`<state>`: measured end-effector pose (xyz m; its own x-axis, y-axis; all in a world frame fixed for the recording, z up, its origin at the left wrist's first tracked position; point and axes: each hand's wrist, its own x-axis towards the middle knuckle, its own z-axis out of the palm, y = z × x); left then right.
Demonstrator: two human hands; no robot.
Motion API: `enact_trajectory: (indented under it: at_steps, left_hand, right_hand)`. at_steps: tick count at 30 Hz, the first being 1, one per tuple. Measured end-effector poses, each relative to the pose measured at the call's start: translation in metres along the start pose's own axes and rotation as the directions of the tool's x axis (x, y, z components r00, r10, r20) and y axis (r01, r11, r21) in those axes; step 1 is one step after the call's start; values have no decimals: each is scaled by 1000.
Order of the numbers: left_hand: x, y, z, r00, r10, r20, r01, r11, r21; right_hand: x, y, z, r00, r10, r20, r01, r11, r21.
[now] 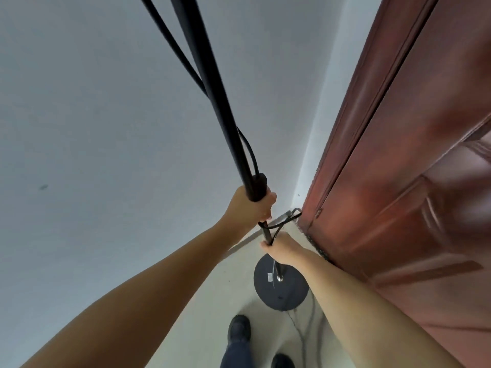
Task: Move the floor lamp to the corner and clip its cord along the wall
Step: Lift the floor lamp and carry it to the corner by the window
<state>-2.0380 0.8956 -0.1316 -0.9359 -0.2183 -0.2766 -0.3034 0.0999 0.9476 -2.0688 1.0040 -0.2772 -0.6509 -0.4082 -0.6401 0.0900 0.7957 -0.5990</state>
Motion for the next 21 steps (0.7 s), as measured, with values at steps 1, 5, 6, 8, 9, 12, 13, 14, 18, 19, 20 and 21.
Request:
enact_trajectory:
  at_steps: [1, 5, 6, 8, 9, 12, 13, 14, 18, 19, 20, 21]
  left_hand:
    - [-24, 9, -13, 999, 8, -42, -9, 1000, -25]
    - [-101, 25, -59, 986, 2, -164, -19, 995, -101]
    - [-123, 26, -74, 980, 0, -198, -23, 993, -118]
    - [-166, 21, -104, 965, -8, -260, -31, 989, -148]
    - [-186, 18, -119, 957, -14, -290, -34, 987, -159]
    - [-254, 3, -166, 915, -37, -401, -42, 982, -185]
    - [-280, -4, -183, 895, -43, -444, -50, 979, -196]
    - [-306, -13, -200, 873, -51, -485, -59, 976, -208]
    - [-421, -58, -266, 788, -111, -605, -54, 967, -247]
    - [-450, -70, -284, 760, -132, -637, -51, 964, -261]
    - [-482, -83, -299, 726, -157, -670, -53, 958, -281]
    - [-514, -95, -314, 691, -182, -700, -56, 951, -303]
  right_hand:
    - [-22, -16, 6, 999, -30, 33, 31, 999, -40]
    - [-82, -64, 40, 982, -105, 155, 135, 972, -194]
    - [-96, -76, 53, 974, -115, 193, 157, 963, -219]
    - [-122, -98, 82, 954, -124, 272, 197, 946, -259]
    - [-132, -109, 98, 944, -130, 305, 220, 933, -285]
    - [-160, -143, 154, 906, -158, 391, 312, 875, -370]
    - [-171, -156, 177, 890, -167, 424, 349, 848, -398]
    - [-181, -168, 202, 873, -169, 458, 381, 823, -421]
    - [-232, -211, 317, 819, -134, 558, 464, 726, -507]
    - [-244, -222, 347, 805, -134, 578, 495, 689, -529]
    - [-257, -232, 378, 784, -133, 606, 532, 646, -547]
    - [-272, -243, 410, 763, -129, 634, 565, 610, -556]
